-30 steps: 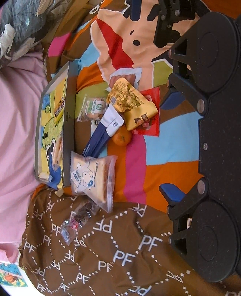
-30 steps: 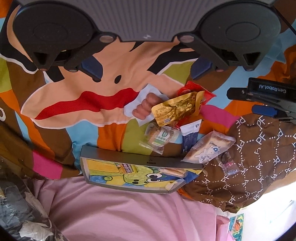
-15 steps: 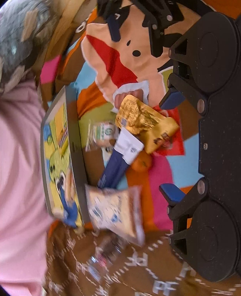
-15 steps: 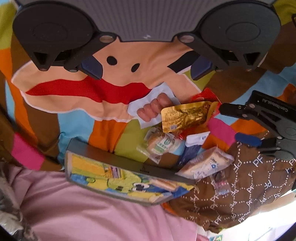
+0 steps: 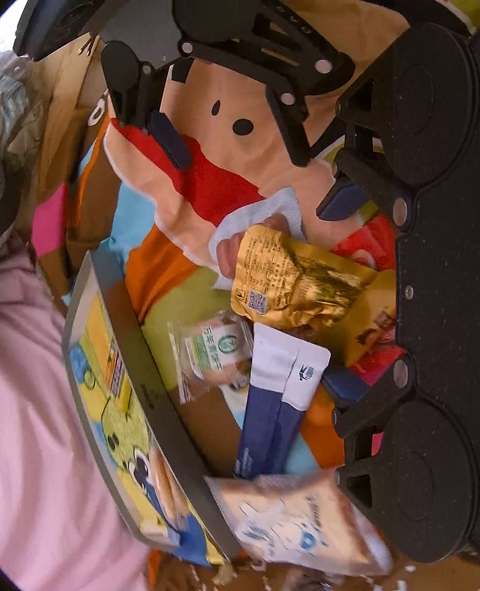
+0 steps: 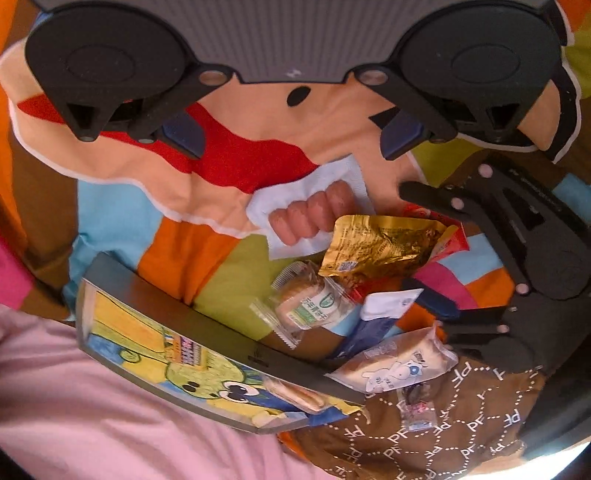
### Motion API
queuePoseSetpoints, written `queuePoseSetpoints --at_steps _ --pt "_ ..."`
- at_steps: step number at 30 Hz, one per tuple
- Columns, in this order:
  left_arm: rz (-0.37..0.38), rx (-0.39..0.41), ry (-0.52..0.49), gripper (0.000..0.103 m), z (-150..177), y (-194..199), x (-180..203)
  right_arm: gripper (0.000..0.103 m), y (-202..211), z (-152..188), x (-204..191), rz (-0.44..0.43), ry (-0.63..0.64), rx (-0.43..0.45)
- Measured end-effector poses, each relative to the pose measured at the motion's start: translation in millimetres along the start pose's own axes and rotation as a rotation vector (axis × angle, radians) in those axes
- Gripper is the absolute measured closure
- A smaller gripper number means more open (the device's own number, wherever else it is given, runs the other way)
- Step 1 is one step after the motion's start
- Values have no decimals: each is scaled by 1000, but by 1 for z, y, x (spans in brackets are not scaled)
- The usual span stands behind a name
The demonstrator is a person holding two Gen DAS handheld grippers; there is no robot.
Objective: Organize snacks
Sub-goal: 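Withdraw both grippers from the tray back toward the snack pile, then grasp the sausages on white paper with the right gripper while the left approaches the gold foil pack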
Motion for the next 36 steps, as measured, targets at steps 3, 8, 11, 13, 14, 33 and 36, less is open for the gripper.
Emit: queuePoseSetpoints --at_steps 3,8,11,13,14,33,36 --pt "11 -17 6 17 -6 -9 -5 0 -6 1 0 -15 15 -14" --pt "20 -32 -25 19 -10 -15 -3 0 -8 5 -2 -16 29 -2" --pt "26 -48 -29 21 -9 -13 -3 0 -6 6 -3 -15 39 14" --pt "22 -59 -10 24 -8 -11 -4 1 -5 6 -2 -19 38 16" --pt "17 -67 3 26 -7 -10 -5 1 -5 5 -2 -25 41 19" --pt "8 -174 236 42 4 12 -22 2 -33 -25 -1 -39 90 75" --pt "13 -195 259 42 5 14 -26 2 -42 -31 -5 -37 146 61"
Point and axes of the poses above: each gripper's, at about its wrist camera, not at the fingertips, and y roughly against the way its jaws point, x to its right, z to its underside, the point moved 2 cm from there along -y, roughly the way its jaws point
